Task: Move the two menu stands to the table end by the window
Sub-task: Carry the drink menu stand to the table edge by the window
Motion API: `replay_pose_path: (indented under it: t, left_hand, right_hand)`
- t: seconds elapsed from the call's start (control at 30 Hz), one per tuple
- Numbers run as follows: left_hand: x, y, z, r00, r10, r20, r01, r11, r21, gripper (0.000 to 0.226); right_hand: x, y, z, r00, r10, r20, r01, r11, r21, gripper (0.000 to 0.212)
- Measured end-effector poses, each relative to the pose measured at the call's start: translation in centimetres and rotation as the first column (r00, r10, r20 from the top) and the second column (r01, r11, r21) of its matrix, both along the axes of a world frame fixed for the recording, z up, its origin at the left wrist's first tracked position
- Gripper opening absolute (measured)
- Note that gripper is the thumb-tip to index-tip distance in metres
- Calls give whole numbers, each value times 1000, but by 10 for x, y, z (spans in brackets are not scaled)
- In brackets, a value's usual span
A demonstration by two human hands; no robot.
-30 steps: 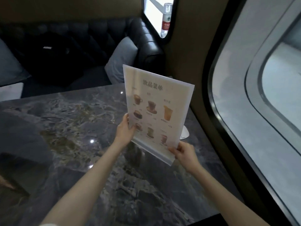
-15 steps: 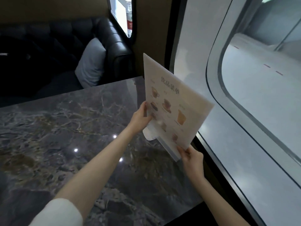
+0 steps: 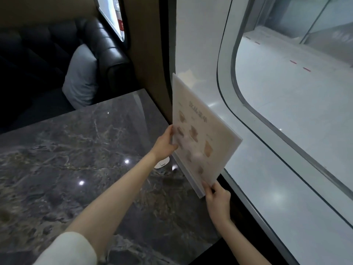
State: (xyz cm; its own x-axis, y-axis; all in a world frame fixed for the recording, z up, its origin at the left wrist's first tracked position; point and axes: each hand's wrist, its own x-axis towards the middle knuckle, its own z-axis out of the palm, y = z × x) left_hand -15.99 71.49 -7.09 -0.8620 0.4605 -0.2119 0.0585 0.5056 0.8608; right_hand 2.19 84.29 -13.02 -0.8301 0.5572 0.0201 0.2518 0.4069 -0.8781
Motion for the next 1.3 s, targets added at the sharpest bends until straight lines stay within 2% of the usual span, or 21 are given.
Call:
replay_pose_path:
  t: [0.23, 0.5, 0.63, 0.7, 0.87, 0.97, 1.13, 1.3]
  left_hand:
    - [1, 1, -5, 1000, -22, -23, 22, 1000, 10, 80]
    - [4, 3, -6, 998, -66, -24, 64, 995, -75, 93]
    - [12, 2, -5, 996, -53, -66, 46, 993, -112, 81]
    - [20, -3, -6, 994, -80, -78, 63, 979, -192, 74]
    - [43, -25, -11, 995, -95, -30, 69, 879, -473, 49]
    - [59, -48, -13, 992, -84, -90, 18, 822, -570, 43]
    - [82, -100, -13, 945, -137, -296, -106, 730, -675, 36]
    - [100, -171, -7, 900, -141, -413, -246, 618, -746, 37]
  right_hand:
    - [3, -3, -2, 1000, -1, 26, 2, 999, -53, 10]
    - [2, -3, 2, 985, -4, 170, -9, 997, 72, 21]
    - [11, -1, 1, 974, -8, 226, 0, 999, 37, 20]
    - [16, -3, 0, 961, -20, 276, 8, 999, 43, 20]
    - [17, -10, 2, 932, -49, 360, 41, 999, 29, 21]
    - [16, -12, 6, 909, -2, 418, -4, 1000, 13, 30]
    - [7, -42, 16, 870, 126, 476, -154, 988, 21, 30]
    - [-23, -105, 39, 845, 298, 445, -415, 889, 194, 33]
